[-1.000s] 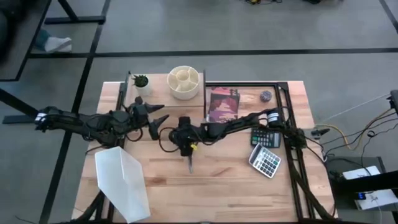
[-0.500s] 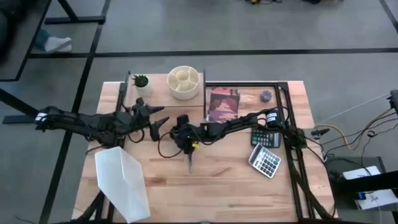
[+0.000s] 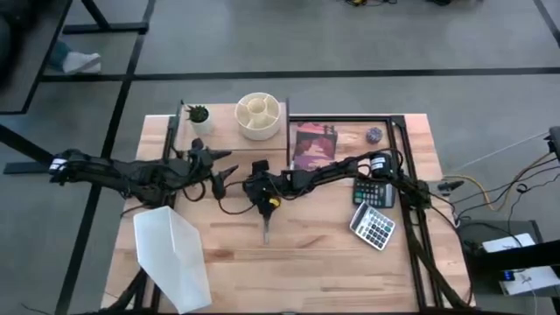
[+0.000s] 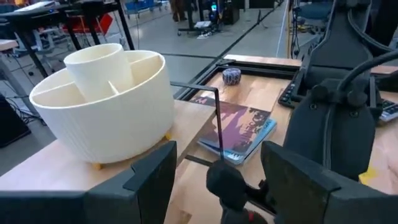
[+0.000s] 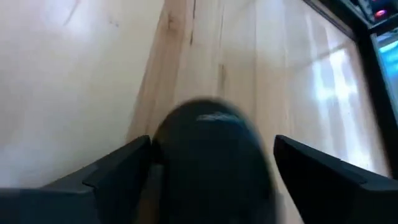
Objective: Stock shelves
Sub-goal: Put the black mouse under the shelf
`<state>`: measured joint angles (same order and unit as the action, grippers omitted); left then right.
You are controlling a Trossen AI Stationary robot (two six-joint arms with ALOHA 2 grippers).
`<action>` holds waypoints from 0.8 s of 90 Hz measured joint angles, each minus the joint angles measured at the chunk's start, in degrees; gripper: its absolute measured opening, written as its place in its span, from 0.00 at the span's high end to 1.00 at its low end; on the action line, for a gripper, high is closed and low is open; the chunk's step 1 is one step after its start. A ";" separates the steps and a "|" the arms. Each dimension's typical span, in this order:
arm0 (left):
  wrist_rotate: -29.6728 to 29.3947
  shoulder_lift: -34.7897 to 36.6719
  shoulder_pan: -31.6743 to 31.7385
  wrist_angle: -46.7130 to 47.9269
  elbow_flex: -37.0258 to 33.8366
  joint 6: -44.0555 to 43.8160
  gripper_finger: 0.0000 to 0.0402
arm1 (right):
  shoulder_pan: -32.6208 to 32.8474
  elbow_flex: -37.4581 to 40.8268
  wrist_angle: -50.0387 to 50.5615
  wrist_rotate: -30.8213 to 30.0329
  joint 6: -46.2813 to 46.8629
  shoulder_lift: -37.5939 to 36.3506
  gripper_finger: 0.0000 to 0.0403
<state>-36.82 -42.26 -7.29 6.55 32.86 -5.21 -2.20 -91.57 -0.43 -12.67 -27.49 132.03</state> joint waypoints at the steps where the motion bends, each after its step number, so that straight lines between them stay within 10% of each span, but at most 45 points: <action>1: -0.01 -0.01 0.00 -0.01 0.00 0.00 0.45 | 0.00 0.00 -0.01 -0.01 0.00 0.00 0.16; 35: -0.13 -0.01 0.00 0.06 0.00 -0.24 0.45 | 2.42 0.13 1.93 -1.42 -1.56 -2.89 0.14; 72: -3.31 -0.02 0.00 1.72 0.00 -1.44 0.45 | 3.33 0.10 9.04 0.86 16.50 -4.38 0.26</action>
<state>-40.12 -42.28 -7.29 8.27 32.86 -6.65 1.14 -91.47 8.62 -11.81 -10.99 127.64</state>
